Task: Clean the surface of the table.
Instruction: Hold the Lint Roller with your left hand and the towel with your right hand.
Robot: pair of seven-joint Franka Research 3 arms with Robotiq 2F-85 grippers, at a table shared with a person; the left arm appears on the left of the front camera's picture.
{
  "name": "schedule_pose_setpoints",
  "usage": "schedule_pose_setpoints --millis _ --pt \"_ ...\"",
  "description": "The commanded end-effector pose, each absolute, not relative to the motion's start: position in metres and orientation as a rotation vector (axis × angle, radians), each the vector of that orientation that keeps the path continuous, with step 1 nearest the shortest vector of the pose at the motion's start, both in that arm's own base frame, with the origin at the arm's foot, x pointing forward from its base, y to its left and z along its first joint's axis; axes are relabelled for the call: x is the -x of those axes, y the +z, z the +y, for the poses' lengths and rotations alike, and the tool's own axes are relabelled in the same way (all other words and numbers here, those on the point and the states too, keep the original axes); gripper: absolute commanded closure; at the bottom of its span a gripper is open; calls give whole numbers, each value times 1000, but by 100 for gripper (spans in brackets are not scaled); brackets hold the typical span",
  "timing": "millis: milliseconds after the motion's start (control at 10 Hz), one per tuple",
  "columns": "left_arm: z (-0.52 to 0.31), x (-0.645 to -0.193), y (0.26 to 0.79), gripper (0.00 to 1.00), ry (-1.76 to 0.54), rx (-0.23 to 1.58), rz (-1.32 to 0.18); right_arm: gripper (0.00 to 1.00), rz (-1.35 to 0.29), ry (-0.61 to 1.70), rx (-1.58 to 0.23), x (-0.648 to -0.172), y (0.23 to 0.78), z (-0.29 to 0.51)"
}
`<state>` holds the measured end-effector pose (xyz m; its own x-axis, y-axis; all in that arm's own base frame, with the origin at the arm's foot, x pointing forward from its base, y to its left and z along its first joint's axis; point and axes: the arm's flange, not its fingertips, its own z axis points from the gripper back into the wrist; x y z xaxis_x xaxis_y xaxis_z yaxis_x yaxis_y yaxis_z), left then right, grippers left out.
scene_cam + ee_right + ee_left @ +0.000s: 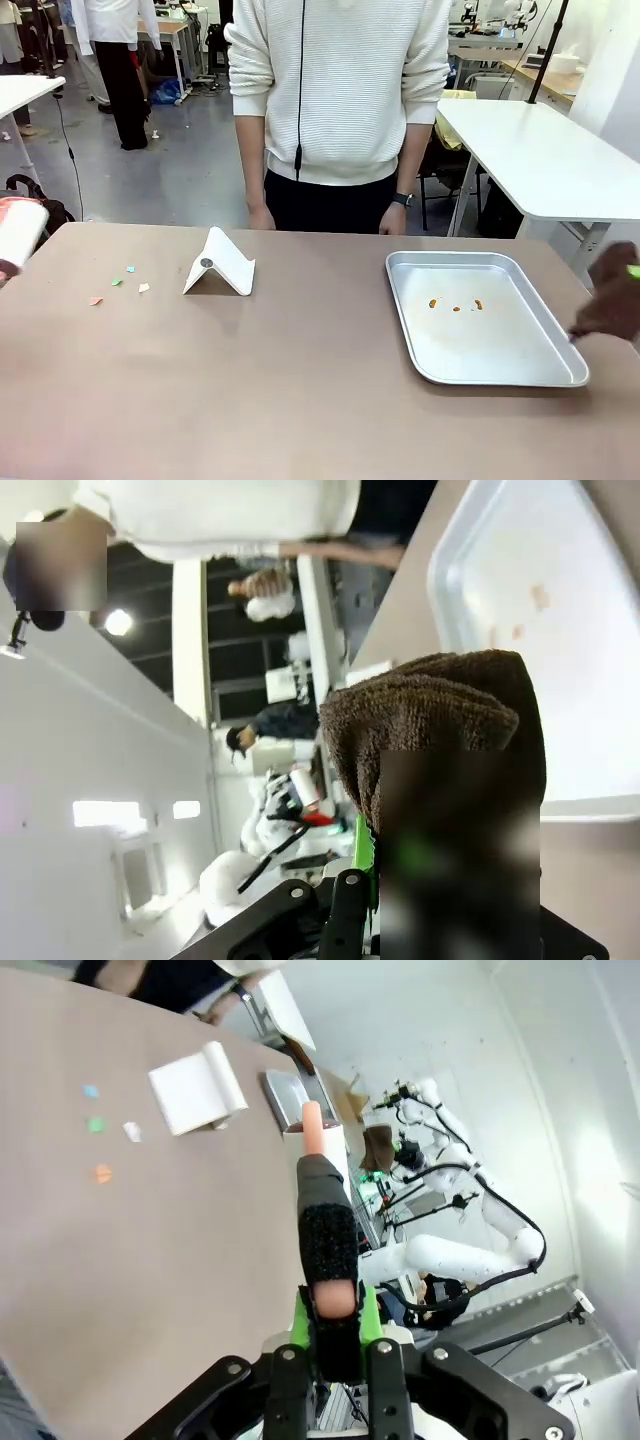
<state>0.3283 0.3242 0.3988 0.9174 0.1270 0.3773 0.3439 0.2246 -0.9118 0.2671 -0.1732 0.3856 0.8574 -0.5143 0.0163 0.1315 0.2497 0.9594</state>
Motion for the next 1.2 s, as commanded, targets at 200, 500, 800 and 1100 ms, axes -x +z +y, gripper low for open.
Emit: schedule_pose_setpoints --millis 200,500,800,1100 --pt "371 -337 376 100 -140 1327 -328 100 -564 -459 -1277 -252 336 -208" --pt "376 -340 367 100 -119 1328 -351 100 -538 -477 -1257 -247 339 -215" --pt "376 -340 367 100 -119 1328 -351 100 -538 -477 -1257 -247 339 -215" --pt "376 -340 367 100 -119 1328 -351 100 -538 -477 -1257 -247 339 -215"
